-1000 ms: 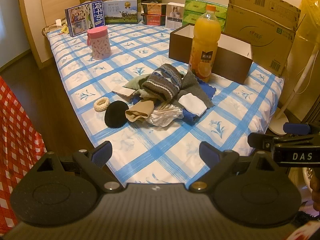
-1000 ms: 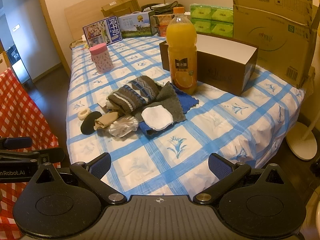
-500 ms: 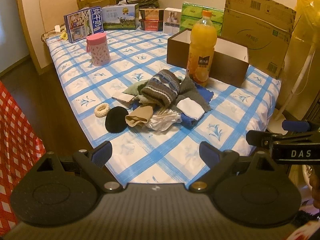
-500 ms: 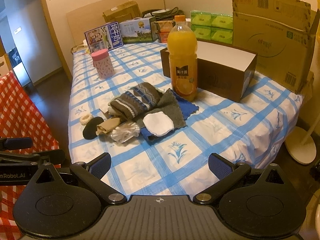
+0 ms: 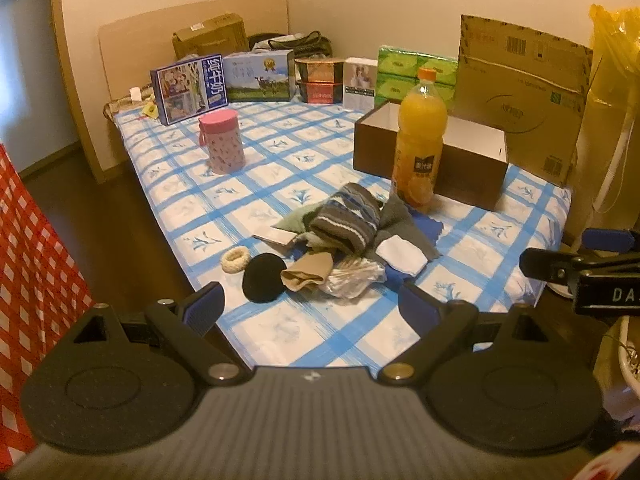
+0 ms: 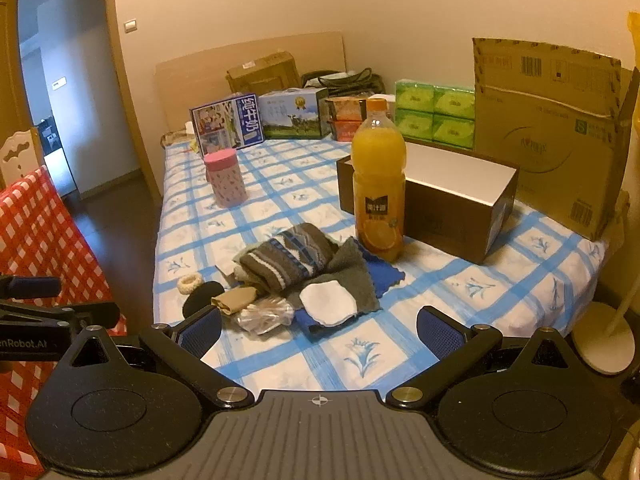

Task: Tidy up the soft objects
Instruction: 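Grasp the white cotton pad with the right gripper while the left tool approaches the cream hair tie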

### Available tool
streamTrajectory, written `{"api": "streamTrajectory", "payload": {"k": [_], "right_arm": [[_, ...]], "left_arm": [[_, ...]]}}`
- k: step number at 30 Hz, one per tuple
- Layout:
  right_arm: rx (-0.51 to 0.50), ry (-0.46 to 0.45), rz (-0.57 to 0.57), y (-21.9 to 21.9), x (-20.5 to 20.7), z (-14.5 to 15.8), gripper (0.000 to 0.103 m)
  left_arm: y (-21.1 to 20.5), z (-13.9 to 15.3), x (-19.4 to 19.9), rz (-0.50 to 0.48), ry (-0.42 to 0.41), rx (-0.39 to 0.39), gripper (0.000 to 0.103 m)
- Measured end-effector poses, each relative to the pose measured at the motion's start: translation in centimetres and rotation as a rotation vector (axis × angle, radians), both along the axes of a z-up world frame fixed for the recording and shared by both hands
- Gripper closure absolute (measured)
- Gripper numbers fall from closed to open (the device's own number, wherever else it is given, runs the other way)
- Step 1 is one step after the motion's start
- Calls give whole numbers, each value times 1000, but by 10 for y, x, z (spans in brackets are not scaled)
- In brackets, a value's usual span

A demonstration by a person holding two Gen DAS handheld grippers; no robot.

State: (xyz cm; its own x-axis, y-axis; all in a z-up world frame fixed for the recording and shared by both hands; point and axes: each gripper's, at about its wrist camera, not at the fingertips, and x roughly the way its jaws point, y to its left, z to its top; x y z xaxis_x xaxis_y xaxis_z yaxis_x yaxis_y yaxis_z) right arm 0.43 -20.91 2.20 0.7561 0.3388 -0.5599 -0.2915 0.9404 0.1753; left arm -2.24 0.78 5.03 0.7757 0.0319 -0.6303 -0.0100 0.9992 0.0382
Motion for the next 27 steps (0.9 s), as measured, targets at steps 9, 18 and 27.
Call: {"api": "streamTrajectory", "payload": {"k": [9,18,27], "right_arm": [[59,-4,28,-4,9,-10,0],[93,-7,84,-6,50,-40,0],[60,64,135,8,118,-73,19]], "left_arm": [[14,-6,4,41,3,11,12],[24,-33,45,67,69,14,15],[44,-62,100,91,101,19,19]]}}
